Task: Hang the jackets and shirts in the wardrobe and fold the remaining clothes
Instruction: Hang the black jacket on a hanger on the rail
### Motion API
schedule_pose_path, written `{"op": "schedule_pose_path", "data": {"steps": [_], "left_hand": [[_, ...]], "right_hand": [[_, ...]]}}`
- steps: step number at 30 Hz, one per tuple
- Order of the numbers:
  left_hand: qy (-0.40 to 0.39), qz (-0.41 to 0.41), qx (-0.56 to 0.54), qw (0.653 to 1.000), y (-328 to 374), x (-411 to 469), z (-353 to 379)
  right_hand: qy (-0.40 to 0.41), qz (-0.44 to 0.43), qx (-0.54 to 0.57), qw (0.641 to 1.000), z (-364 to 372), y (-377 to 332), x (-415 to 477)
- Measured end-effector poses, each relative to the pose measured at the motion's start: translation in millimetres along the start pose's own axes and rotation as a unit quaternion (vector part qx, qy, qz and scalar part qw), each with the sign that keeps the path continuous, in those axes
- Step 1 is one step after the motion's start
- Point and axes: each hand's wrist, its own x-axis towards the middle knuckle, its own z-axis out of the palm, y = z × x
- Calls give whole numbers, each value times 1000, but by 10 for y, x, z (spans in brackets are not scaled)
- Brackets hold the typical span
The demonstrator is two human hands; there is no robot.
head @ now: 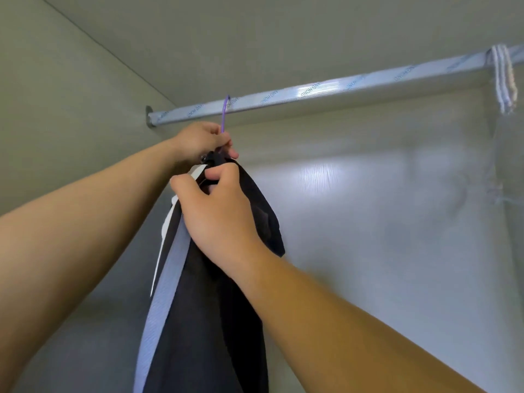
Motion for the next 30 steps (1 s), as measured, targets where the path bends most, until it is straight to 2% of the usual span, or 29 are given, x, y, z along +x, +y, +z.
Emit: {"op": "schedule_pose_path", "data": {"steps": [3, 7, 11, 13, 14, 16, 18, 20, 21, 22, 23, 25, 26, 28, 30], "left_hand": [[2, -51, 26, 998, -37, 15, -153], [-13, -105, 123, 987, -35, -38, -317], [-36, -140, 213, 966, 76, -157, -420], [-13, -121, 295, 948, 162, -213, -446], [3, -99, 335, 937, 207, -248, -453], [27, -18, 432, 901, 284, -341, -431], [23, 111, 534, 838, 357, -485, -361], [-31, 198, 574, 794, 439, -697, -238], [-75, 206, 582, 783, 477, -807, -170], [-122, 199, 597, 768, 505, -903, -110], [-164, 190, 627, 738, 520, -976, -54], [-219, 177, 696, 661, 501, -1062, -4], [-231, 162, 712, 643, 485, -1085, -14], [-240, 119, 707, 654, 493, -1100, -75], [-245, 71, 661, 705, 534, -1099, -161]], "right_hand": [[-30, 0, 12, 999, 107, 33, 25], [-76, -5, 27, 997, 269, 93, 104], [-154, -19, 33, 987, 262, 113, 177], [-122, -45, 61, 990, 52, 175, 286], [-80, -59, 73, 992, -98, 225, 364], [44, -68, 35, 996, -440, 382, 572], [128, -26, -67, 989, -782, 591, 812], [88, 50, -144, 984, -993, 781, 955], [45, 79, -173, 981, -1045, 861, 996], [4, 91, -200, 975, -1069, 922, 1023], [-31, 90, -224, 970, -1075, 957, 1037], [-66, 78, -260, 960, -1078, 956, 1072], [-71, 76, -270, 957, -1083, 923, 1097], [-68, 79, -272, 957, -1115, 837, 1159], [-66, 90, -272, 956, -1158, 764, 1212]]}}
